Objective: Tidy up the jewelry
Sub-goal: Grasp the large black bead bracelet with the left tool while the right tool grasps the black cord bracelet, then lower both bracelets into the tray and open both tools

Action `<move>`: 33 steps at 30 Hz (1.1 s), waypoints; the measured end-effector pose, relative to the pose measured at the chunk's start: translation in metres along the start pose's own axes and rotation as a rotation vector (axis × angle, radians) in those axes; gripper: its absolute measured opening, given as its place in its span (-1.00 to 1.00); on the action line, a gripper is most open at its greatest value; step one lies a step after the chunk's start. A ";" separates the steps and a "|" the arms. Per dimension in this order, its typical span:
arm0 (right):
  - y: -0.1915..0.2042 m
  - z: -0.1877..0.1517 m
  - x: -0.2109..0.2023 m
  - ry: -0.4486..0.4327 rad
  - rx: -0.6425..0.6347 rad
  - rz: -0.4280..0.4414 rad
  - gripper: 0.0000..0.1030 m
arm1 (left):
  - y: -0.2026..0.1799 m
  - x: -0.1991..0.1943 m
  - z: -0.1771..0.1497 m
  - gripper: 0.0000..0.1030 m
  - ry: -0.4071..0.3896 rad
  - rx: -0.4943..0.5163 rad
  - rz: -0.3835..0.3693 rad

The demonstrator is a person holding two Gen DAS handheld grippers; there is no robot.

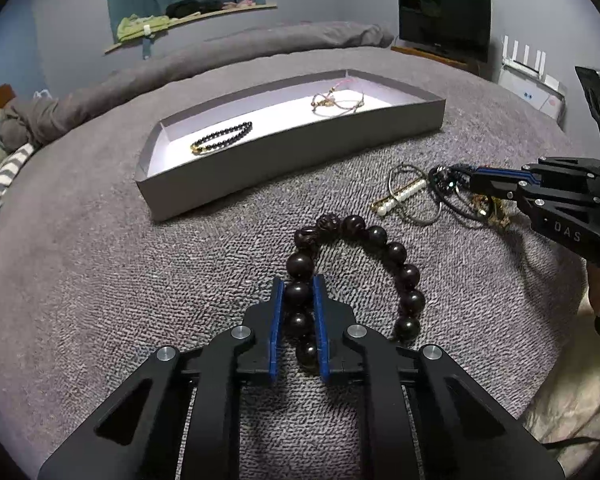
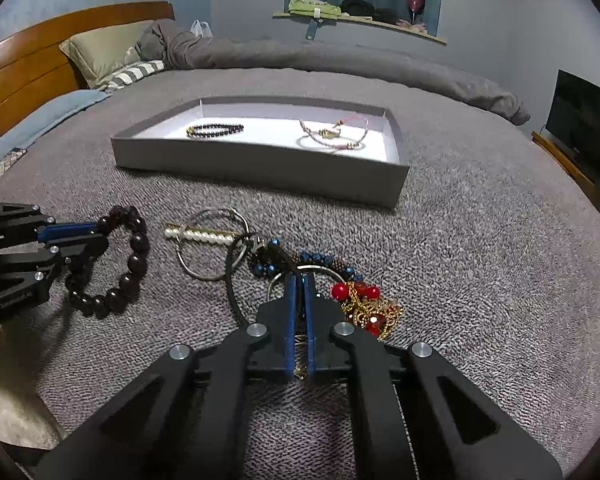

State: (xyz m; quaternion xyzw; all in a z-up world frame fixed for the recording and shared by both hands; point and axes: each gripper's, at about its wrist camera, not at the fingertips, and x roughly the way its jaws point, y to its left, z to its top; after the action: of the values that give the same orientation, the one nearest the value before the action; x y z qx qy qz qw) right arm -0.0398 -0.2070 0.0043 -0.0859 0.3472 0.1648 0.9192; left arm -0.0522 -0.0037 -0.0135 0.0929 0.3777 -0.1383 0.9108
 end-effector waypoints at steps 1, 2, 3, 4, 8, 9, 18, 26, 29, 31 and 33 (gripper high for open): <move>0.000 0.001 -0.003 -0.010 0.000 -0.001 -0.93 | 0.000 -0.002 0.000 -0.71 -0.008 0.001 0.000; 0.000 0.002 -0.006 -0.020 0.003 0.001 -0.93 | 0.000 -0.004 0.001 -0.71 -0.015 0.001 -0.001; -0.001 0.003 -0.008 -0.026 0.004 0.003 -0.93 | 0.000 -0.007 0.001 -0.71 -0.029 0.000 -0.002; -0.001 0.004 -0.011 -0.034 0.005 0.005 -0.93 | 0.000 -0.009 0.002 -0.71 -0.036 -0.001 -0.005; -0.003 0.016 -0.024 -0.074 0.001 0.002 -0.93 | 0.001 -0.021 0.010 -0.72 -0.075 -0.008 -0.014; -0.003 0.020 -0.028 -0.087 -0.001 0.001 -0.93 | 0.002 -0.025 0.013 -0.71 -0.085 -0.008 -0.017; -0.007 0.070 -0.044 -0.194 -0.007 -0.024 -0.93 | 0.008 -0.056 0.052 -0.72 -0.198 -0.004 0.003; -0.020 0.123 -0.016 -0.231 0.037 -0.028 -0.93 | 0.023 -0.062 0.108 -0.71 -0.310 -0.028 0.055; -0.027 0.133 0.002 -0.216 0.055 -0.026 -0.93 | 0.028 -0.047 0.128 -0.71 -0.311 -0.050 0.042; -0.029 0.134 0.014 -0.197 0.063 -0.026 -0.93 | 0.029 -0.030 0.139 -0.71 -0.295 -0.062 0.024; -0.031 0.131 0.030 -0.169 0.058 -0.027 -0.93 | 0.029 -0.016 0.143 -0.71 -0.276 -0.070 0.017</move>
State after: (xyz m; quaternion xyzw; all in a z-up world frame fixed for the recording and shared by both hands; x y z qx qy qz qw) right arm 0.0719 -0.1927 0.0833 -0.0497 0.2719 0.1488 0.9494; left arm 0.0410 -0.0123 0.0991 0.0444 0.2527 -0.1287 0.9579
